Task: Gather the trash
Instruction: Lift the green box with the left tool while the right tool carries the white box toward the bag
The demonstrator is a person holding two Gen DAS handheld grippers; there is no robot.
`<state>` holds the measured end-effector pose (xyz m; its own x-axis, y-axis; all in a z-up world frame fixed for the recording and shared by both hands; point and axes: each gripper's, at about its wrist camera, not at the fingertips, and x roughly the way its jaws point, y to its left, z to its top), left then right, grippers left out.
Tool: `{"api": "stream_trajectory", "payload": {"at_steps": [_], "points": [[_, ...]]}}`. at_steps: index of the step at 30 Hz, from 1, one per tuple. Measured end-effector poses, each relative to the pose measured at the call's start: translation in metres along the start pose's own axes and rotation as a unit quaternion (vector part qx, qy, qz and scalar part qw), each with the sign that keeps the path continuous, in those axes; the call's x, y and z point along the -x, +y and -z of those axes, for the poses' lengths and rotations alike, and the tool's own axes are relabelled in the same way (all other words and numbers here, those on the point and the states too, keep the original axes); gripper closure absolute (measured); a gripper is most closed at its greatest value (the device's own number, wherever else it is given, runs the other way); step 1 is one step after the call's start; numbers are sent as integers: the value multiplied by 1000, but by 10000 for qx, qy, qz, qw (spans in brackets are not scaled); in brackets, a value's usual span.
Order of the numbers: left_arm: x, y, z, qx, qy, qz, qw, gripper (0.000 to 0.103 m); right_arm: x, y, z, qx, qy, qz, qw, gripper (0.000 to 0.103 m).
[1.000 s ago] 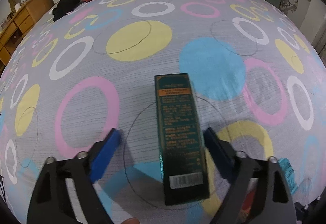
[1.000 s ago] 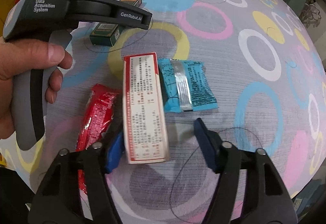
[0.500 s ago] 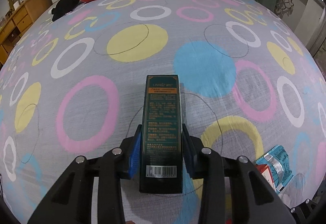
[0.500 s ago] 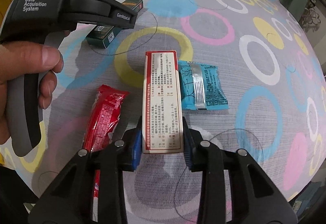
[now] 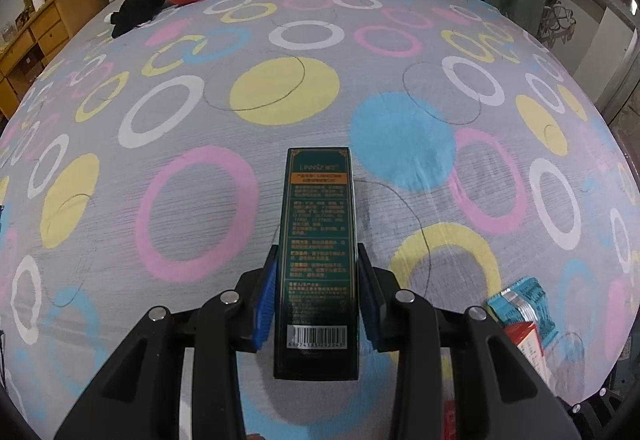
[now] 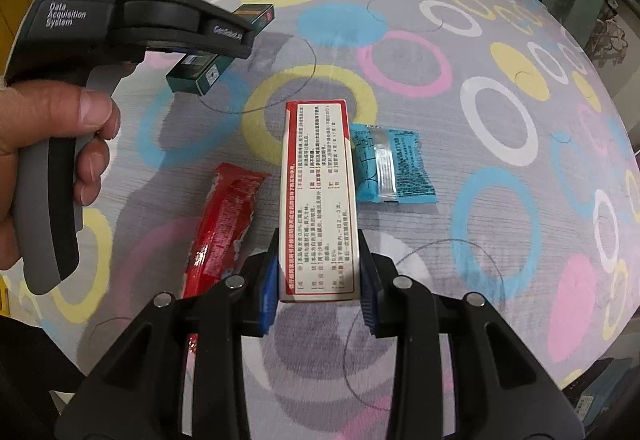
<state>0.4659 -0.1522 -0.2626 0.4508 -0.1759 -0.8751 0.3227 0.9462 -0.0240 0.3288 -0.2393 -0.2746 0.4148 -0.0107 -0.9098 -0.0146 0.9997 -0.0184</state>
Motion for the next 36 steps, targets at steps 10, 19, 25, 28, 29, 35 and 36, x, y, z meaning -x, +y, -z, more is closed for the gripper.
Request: {"api": "stream_trajectory", "payload": {"at_steps": [10,19,25,28,29,35,36], "points": [[44,4,3,5,-162,-66,9998,68,42,-2,-1,-54,-213,-49,9997,71],[94,5,5,-6,-324,-85,9994,68,91,-6,3,-97,-444,-104,9989,71],[132,7,14,50,-450,-35,9990,68,129,-8,12,-113,-654,-96,9977,71],[149,6,21,17,-485,-52,9988,68,148,-8,17,-146,-754,-110,9970,71],[155,5,24,14,-499,-54,9987,68,154,-7,20,-156,-788,-129,9967,71],[188,0,41,-48,-603,-91,9981,68,187,-3,33,-132,-988,-192,9948,71],[194,0,44,-49,-617,-89,9980,68,194,-3,36,-128,-1040,-198,9943,71]]}}
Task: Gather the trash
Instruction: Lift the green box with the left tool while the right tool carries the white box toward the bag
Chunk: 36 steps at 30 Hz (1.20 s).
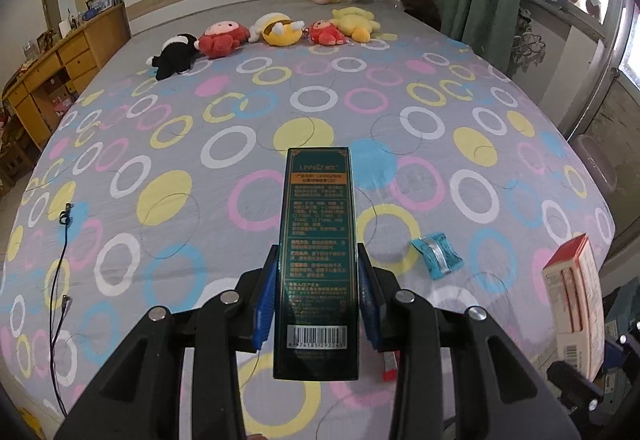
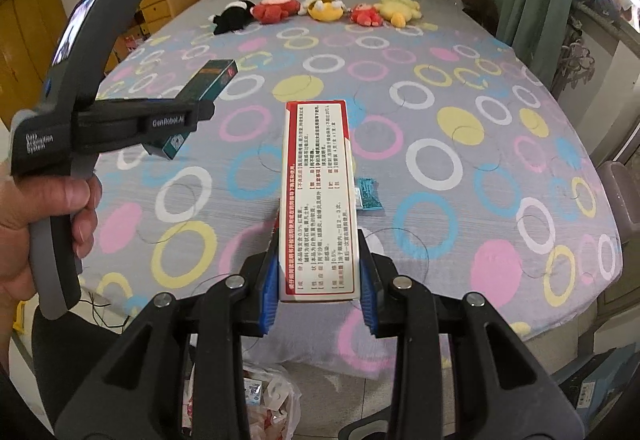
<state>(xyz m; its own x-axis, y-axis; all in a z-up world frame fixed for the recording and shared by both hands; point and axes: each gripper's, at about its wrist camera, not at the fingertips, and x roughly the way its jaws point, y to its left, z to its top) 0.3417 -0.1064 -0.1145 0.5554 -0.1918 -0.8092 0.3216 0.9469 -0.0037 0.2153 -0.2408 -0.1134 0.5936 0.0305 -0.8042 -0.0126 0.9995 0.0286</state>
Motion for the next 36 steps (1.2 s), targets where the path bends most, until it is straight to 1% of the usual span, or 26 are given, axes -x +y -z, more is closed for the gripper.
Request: {"api": "stream_trajectory", "payload": {"at_steps": [5,8,12,15,18,23,30,33,36], "points": [[29,-3,12,-24,-131,25,9999,68,28,1,9,31,-161,-43,9999,71],[46,-4,20,-83,-229,83,9997,68,49,4,17,70,-270,-40,9996,71],[67,-5,31,-162,-338,63,9993,68,75,5,31,72,-439,-84,9990,71],[83,-4,40,-113,-378,158,9991,68,93,6,41,90,-541,-83,9985,71],[100,-2,47,20,-407,334,9986,68,106,7,49,90,-621,-66,9980,71],[129,-10,59,-134,-646,272,9974,68,129,9,67,117,-744,-75,9971,71],[151,-17,94,-367,-719,337,9962,68,142,14,98,244,-633,-42,9977,71],[159,-19,116,-475,-772,362,9952,68,144,17,113,266,-626,-77,9977,71],[166,-20,141,-547,-789,372,9947,68,148,22,132,269,-702,-207,9970,71]]}}
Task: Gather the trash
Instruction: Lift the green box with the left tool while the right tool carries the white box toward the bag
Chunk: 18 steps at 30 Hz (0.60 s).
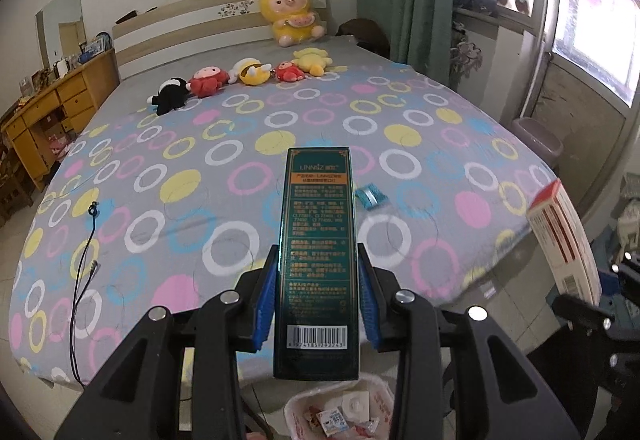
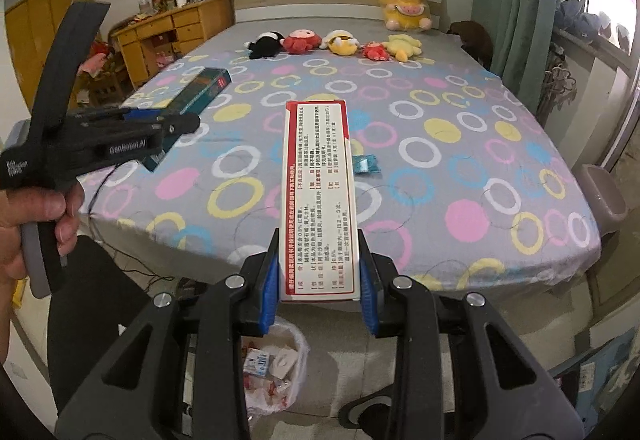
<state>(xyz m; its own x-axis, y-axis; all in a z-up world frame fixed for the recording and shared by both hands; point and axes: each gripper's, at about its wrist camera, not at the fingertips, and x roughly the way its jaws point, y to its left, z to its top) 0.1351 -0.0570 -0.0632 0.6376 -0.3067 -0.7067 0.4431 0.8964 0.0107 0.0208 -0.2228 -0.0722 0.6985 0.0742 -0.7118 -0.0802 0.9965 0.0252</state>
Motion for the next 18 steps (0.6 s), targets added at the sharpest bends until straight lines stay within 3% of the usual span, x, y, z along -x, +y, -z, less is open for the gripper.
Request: {"api": "stream_trajectory", "payload": {"at_steps": [7,18], "points": [[7,-5,50,-59,163,83,9998,68,-1,20,33,70,128,-146,9998,71],[-20,-7,146,-120,1025,254,9943,68,-49,46,87,102,902,-456,9948,71]]}}
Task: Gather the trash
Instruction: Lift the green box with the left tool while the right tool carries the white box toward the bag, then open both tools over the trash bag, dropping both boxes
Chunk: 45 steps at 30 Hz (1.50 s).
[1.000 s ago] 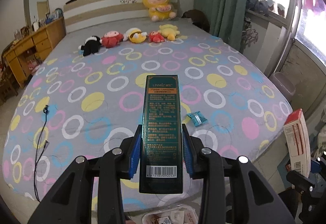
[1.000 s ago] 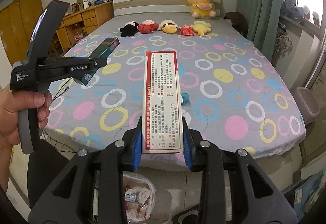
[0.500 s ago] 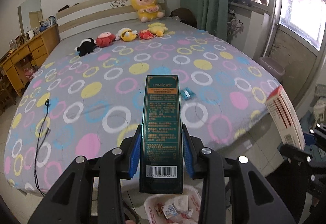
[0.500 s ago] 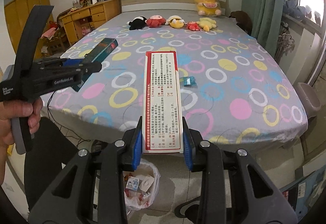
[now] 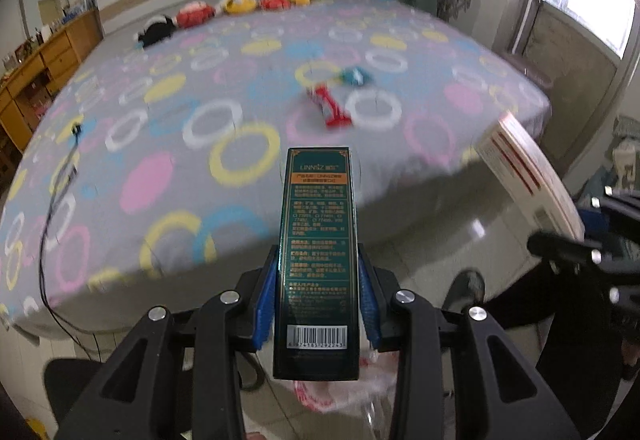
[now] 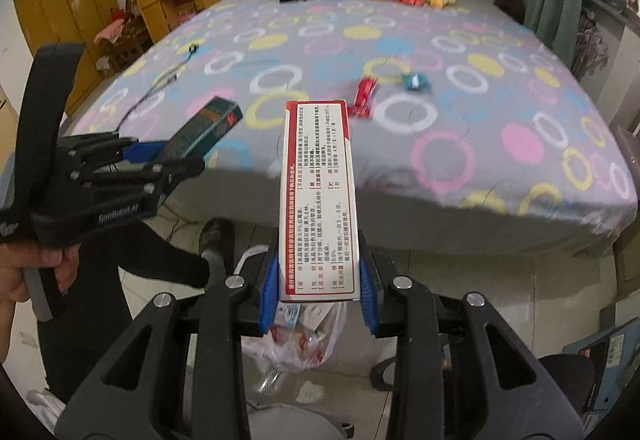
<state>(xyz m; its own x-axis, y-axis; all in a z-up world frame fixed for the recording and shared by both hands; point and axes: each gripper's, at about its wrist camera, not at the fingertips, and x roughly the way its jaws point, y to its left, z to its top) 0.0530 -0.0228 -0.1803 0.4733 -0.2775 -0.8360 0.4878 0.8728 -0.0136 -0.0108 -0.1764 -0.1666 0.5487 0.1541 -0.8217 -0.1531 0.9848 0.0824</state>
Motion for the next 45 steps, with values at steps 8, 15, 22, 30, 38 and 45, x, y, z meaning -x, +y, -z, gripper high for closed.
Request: {"api": "stream_trajectory", "payload": {"at_steps": [8,15,22,30,38,45], "points": [[-53,-5,54,-185,786,70,9967,68,-62,9,25,233,754,-73,9969,71],[-109,-2,86,-218,1530,156,9879,68,-124,15,48,404,1479,-186,9880,71],[-162,5,113,20,2205,238,9751,68,-187,19,69,659,2117,-206,9749,71],[-209,-1,135,-47,2815,262,9592,67,-229,28,81,956,2611,-314,9600,70],[-229,1,147,43,3025,298,9527,67,-255,21,89,831,2827,-383,9548,70],[-235,1,150,37,3065,239,9516,21,-252,18,92,719,2752,-306,9582,40]]}}
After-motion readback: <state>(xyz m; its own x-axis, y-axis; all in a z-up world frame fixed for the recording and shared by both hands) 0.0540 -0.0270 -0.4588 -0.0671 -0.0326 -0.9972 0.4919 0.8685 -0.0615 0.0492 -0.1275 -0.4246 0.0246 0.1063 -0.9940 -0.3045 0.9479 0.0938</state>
